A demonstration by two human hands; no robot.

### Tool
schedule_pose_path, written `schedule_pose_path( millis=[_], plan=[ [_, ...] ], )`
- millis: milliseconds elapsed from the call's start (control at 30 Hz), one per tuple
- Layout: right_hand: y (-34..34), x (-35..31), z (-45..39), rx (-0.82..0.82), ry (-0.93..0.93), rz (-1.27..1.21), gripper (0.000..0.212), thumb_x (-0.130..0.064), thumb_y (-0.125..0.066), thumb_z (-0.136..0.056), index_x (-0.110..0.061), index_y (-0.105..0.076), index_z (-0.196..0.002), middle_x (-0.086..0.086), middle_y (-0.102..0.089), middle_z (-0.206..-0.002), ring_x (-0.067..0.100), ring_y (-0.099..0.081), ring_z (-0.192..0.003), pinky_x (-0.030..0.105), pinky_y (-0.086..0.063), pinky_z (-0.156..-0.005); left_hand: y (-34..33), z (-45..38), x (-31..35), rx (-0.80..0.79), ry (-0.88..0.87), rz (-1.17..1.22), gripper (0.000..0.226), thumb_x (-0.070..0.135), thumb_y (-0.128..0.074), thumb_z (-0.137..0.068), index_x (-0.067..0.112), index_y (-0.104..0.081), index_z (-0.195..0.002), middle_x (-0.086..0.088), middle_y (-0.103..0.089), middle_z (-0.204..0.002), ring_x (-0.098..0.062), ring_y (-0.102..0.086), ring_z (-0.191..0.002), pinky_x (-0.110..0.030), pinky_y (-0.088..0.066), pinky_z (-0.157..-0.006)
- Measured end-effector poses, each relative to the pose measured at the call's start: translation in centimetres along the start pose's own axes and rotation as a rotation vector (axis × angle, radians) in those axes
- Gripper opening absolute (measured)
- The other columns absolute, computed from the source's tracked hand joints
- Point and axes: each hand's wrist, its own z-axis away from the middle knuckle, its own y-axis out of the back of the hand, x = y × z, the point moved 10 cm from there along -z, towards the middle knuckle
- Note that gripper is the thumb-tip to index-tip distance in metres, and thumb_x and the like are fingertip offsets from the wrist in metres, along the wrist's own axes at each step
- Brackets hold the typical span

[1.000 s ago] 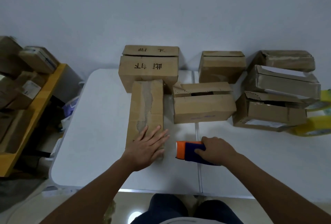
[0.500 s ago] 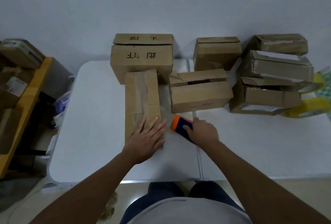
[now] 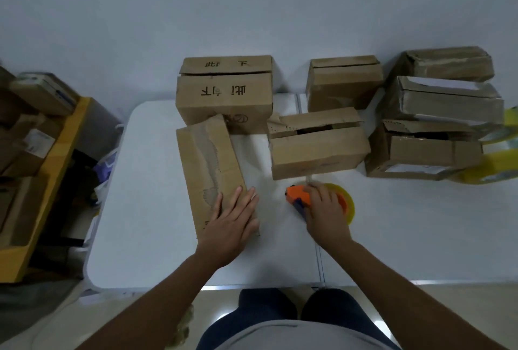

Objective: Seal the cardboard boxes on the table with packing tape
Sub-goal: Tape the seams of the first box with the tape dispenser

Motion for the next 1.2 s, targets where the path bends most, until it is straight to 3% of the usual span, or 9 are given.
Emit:
schedule_pose_path(
  millis=[67,167,300,467,600,700,867,1067,1200],
  plan=[
    [-1.3,-3.9,0.3,-0.144,0.082,-0.357,0.057,0.010,-0.046,-0.085,-0.017,-0.050,-0.135,0.000,-0.044,-0.142,0.016,-0.042,-0.127,0.024,-0.037,-0.098,0.2,0.2,0.0,0.012,0.012,0.061,0.060,0.052,-0.003,-0.105,0.025,-0.010,-0.158,0.008,-0.006,-0.166,-0.013,0.006,-0.153,-0.051,0.000,-0.121],
    [-4.6,-6.2,0.4,-0.450,-0.141,-0.822,0.071,0.017,-0.035,-0.087,-0.026,-0.039,-0.144,-0.007,-0.038,-0.146,0.009,-0.039,-0.129,0.023,-0.043,-0.087,1.1,0.1,-0.1,0.020,0.027,0.235,0.060,0.053,0.000,-0.102,0.031,-0.001,-0.157,0.015,0.004,-0.164,-0.001,0.015,-0.149,-0.040,0.012,-0.122],
    [-7.8,-5.9,1.4,-0.637,-0.359,-1.020,0.054,0.008,-0.044,-0.095,-0.022,-0.038,-0.140,0.002,-0.059,-0.133,0.016,-0.051,-0.118,0.035,-0.041,-0.100,2.0,0.2,-1.0,0.101,0.037,0.403,0.055,0.044,-0.015,-0.105,0.024,-0.027,-0.155,0.011,-0.017,-0.164,0.004,0.001,-0.149,-0.028,0.012,-0.121],
    [-7.2,-4.1,2.1,-0.536,-0.403,-1.027,0.015,-0.018,-0.061,-0.095,-0.012,-0.065,-0.108,0.010,-0.064,-0.109,0.018,-0.060,-0.101,0.035,-0.049,-0.094,2.2,0.4,-1.5,0.172,0.034,0.498,0.051,0.040,-0.019,-0.106,0.019,-0.043,-0.146,0.006,-0.034,-0.158,0.000,-0.015,-0.149,-0.029,0.007,-0.123],
    [-5.2,-3.4,1.7,-0.465,-0.348,-0.995,0.016,-0.018,-0.064,-0.093,-0.005,-0.067,-0.101,0.010,-0.066,-0.096,0.019,-0.062,-0.094,0.031,-0.052,-0.087,2.7,0.7,-1.9,0.192,-0.014,0.569,0.044,0.035,-0.026,-0.107,0.017,-0.052,-0.137,0.005,-0.044,-0.150,-0.004,-0.028,-0.144,-0.036,-0.003,-0.124],
    [-4.6,-3.2,1.9,-0.457,-0.348,-1.011,0.015,-0.019,-0.067,-0.090,-0.006,-0.069,-0.097,0.008,-0.069,-0.089,0.017,-0.063,-0.089,0.026,-0.051,-0.081,3.0,1.0,-1.7,0.162,-0.078,0.545,0.043,0.038,-0.032,-0.106,0.016,-0.050,-0.138,0.006,-0.040,-0.153,-0.003,-0.022,-0.147,-0.035,-0.001,-0.124],
    [-4.3,-3.0,1.9,-0.401,-0.333,-1.000,0.011,-0.020,-0.070,-0.088,-0.009,-0.071,-0.089,0.005,-0.071,-0.081,0.018,-0.064,-0.086,0.028,-0.051,-0.082,2.2,1.4,-0.9,0.139,-0.188,0.276,0.064,0.055,-0.036,-0.102,0.012,-0.039,-0.149,-0.001,-0.026,-0.162,-0.013,-0.011,-0.152,-0.044,-0.001,-0.124],
    [-4.2,-2.9,2.1,-0.378,-0.308,-1.018,0.009,-0.019,-0.069,-0.089,-0.011,-0.070,-0.092,0.002,-0.071,-0.081,0.014,-0.066,-0.086,0.025,-0.048,-0.078,1.4,1.5,-0.1,0.225,-0.245,0.054,0.067,0.054,-0.036,-0.101,0.006,-0.035,-0.148,-0.013,-0.032,-0.158,-0.027,-0.023,-0.149,-0.054,-0.020,-0.120],
    [-4.3,-3.1,2.1,-0.363,-0.257,-0.957,0.013,-0.020,-0.062,-0.094,-0.011,-0.069,-0.097,0.005,-0.070,-0.088,0.012,-0.063,-0.088,0.023,-0.048,-0.079,0.8,1.4,0.4,0.201,-0.226,-0.050,0.079,0.043,-0.064,-0.087,0.008,-0.029,-0.149,-0.014,-0.034,-0.157,-0.030,-0.027,-0.148,-0.056,-0.027,-0.117]
  ],
)
